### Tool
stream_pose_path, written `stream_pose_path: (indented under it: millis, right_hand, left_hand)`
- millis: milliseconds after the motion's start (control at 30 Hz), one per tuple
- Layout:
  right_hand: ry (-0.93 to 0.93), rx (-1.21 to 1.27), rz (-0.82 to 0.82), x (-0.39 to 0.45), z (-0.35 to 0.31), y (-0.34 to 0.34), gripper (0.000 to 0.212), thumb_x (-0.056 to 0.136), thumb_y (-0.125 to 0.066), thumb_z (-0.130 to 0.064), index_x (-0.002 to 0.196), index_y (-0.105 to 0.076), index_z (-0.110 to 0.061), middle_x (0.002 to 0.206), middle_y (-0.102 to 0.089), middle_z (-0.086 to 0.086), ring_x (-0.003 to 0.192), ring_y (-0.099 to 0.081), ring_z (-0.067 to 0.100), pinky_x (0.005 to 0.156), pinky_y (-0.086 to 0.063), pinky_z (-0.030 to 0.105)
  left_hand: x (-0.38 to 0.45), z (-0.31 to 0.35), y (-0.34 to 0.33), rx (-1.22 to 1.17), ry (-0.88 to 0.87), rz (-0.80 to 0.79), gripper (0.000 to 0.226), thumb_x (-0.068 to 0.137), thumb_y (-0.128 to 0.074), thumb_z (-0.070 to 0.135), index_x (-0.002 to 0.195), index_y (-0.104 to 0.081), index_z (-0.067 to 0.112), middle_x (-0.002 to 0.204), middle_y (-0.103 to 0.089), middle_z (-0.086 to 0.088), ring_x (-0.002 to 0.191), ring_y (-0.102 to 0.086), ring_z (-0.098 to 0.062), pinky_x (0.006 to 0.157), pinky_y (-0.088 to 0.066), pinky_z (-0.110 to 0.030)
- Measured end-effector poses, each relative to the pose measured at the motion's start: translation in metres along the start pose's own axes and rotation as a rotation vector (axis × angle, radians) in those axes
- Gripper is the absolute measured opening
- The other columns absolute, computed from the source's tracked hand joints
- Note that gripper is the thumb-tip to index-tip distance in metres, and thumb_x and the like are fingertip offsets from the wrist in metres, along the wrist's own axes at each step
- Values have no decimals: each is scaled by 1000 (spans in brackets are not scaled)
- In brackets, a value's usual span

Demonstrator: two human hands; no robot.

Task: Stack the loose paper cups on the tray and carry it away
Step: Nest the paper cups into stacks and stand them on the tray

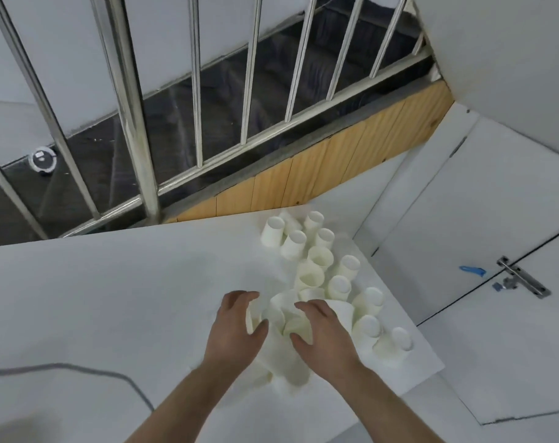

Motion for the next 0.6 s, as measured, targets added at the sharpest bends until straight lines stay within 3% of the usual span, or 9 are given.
stream_pose_path:
  millis: [367, 600]
  right_hand:
    - [41, -32, -37, 144, 17, 2, 55, 93, -56, -38, 143, -38, -25, 144, -35, -9, 132, -37, 11, 102, -41, 25]
    - [68, -189, -113, 255, 12, -6, 57, 95, -53, -31, 147, -32, -24, 151, -27, 2, 134, -33, 26, 105, -39, 37]
  left_hand:
    - [123, -7, 0, 101, 61, 48, 53, 86, -64, 32, 134, -43, 28, 134, -39, 10, 117, -48, -9, 93, -45, -22]
    - [146, -33, -1, 123, 125, 53, 56, 87, -63, 33, 137, -39, 29, 136, -36, 11, 117, -47, -5, 86, -37, -12]
Point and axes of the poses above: each hand's wrist, its own x-axis towards the middle knuckle, its own y-axis out of the back of the hand, z = x × y, the point moved 7 cm from there along x, towards the middle knuckle
